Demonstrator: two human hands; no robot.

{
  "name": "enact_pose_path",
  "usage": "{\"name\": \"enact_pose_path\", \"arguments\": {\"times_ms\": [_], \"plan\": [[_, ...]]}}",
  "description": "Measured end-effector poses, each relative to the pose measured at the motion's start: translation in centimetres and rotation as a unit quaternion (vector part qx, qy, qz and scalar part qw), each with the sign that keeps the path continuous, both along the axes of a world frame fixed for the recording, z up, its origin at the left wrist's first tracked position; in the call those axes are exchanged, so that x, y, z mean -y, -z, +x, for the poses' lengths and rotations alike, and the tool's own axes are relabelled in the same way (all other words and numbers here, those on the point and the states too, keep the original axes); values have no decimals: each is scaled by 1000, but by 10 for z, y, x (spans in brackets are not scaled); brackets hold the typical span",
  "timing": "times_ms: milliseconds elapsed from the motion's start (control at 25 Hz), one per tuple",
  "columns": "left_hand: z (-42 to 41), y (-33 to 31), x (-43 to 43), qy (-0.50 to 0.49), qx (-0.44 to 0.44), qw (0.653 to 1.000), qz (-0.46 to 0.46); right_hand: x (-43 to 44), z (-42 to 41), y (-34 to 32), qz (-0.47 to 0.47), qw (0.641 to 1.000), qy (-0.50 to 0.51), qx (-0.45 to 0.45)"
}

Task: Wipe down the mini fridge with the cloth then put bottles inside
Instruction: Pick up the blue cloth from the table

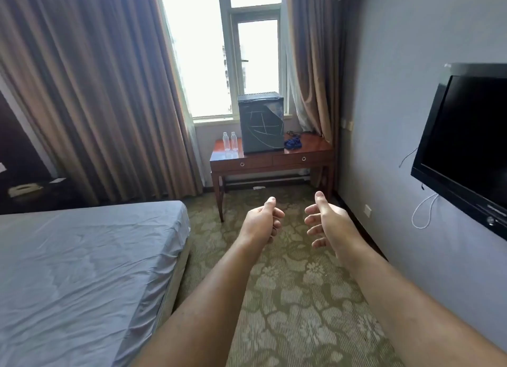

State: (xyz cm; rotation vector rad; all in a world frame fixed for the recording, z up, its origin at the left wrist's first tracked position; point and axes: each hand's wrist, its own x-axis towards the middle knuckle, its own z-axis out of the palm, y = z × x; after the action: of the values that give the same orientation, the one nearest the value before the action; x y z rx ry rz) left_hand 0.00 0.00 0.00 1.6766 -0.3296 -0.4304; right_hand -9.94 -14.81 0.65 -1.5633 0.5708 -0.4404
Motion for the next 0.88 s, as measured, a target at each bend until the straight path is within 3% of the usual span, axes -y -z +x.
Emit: {"name": "enact_pose_path", "arguments": {"times_ms": [200, 480, 640, 880], "plan": [[70, 6, 93, 7, -4, 1000, 24, 82, 79, 14, -7, 999, -32, -21], [192, -22, 204, -6, 9, 1000, 26, 214, 210, -29, -16, 1000, -26, 4], [275, 10, 236, 11, 33, 998, 48, 231, 297, 9, -52, 996, -62, -44], [453, 67, 265, -14, -19, 1000, 18, 251, 468, 56, -29, 997, -60, -50]]}}
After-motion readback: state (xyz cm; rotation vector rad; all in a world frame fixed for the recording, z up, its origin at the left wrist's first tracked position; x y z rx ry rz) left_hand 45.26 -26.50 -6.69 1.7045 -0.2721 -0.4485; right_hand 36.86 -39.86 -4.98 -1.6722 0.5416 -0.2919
